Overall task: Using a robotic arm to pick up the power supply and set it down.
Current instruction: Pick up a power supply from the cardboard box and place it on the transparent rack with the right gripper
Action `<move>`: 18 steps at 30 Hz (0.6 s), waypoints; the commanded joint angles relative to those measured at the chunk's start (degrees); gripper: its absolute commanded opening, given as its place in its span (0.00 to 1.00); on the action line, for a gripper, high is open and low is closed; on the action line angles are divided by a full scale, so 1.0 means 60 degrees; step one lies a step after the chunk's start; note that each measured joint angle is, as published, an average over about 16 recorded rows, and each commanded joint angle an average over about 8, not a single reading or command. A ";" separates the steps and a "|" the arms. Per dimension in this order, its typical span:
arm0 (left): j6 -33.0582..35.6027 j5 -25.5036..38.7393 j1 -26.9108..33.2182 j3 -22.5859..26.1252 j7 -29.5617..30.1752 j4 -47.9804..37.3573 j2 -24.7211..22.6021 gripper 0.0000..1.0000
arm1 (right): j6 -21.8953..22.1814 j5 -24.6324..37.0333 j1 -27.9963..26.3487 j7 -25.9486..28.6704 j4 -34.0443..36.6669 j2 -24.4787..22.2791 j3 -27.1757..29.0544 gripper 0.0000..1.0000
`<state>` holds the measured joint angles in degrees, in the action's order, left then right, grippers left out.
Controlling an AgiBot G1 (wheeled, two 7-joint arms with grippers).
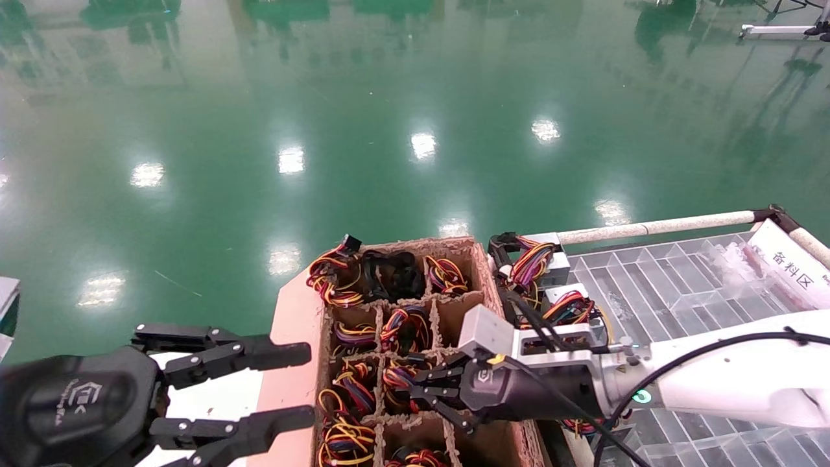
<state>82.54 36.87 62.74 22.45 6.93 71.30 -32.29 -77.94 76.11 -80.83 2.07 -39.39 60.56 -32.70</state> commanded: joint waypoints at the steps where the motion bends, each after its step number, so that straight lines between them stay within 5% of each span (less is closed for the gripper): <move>1: 0.0000 0.0000 0.0000 0.0000 0.0000 0.0000 0.0000 1.00 | -0.0044 -0.0115 0.0055 0.0025 -0.0089 -0.0096 0.0070 0.00; 18: 0.0000 0.0000 0.0000 0.0000 0.0000 0.0000 0.0000 1.00 | 0.0966 -0.1648 -0.0207 0.2351 -0.4902 -0.2519 0.1810 0.00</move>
<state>82.54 36.87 62.75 22.45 6.92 71.30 -32.29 -72.55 66.58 -82.52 15.86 -67.70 44.98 -21.80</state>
